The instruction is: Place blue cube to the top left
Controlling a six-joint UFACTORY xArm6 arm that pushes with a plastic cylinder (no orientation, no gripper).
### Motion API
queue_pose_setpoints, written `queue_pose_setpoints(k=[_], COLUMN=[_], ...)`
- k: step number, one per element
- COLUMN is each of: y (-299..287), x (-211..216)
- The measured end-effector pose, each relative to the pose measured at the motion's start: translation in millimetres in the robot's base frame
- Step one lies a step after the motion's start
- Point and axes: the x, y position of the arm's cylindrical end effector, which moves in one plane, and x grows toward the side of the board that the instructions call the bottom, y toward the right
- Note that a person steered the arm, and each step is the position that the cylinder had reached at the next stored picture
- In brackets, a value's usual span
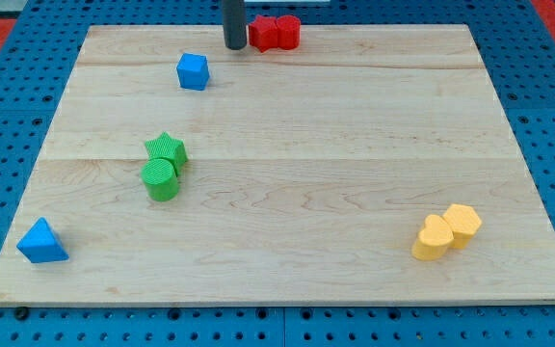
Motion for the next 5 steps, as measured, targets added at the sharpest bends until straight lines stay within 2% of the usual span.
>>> queue_pose_setpoints(k=[3,4,5], y=[-116,-108,-113], x=[18,43,46])
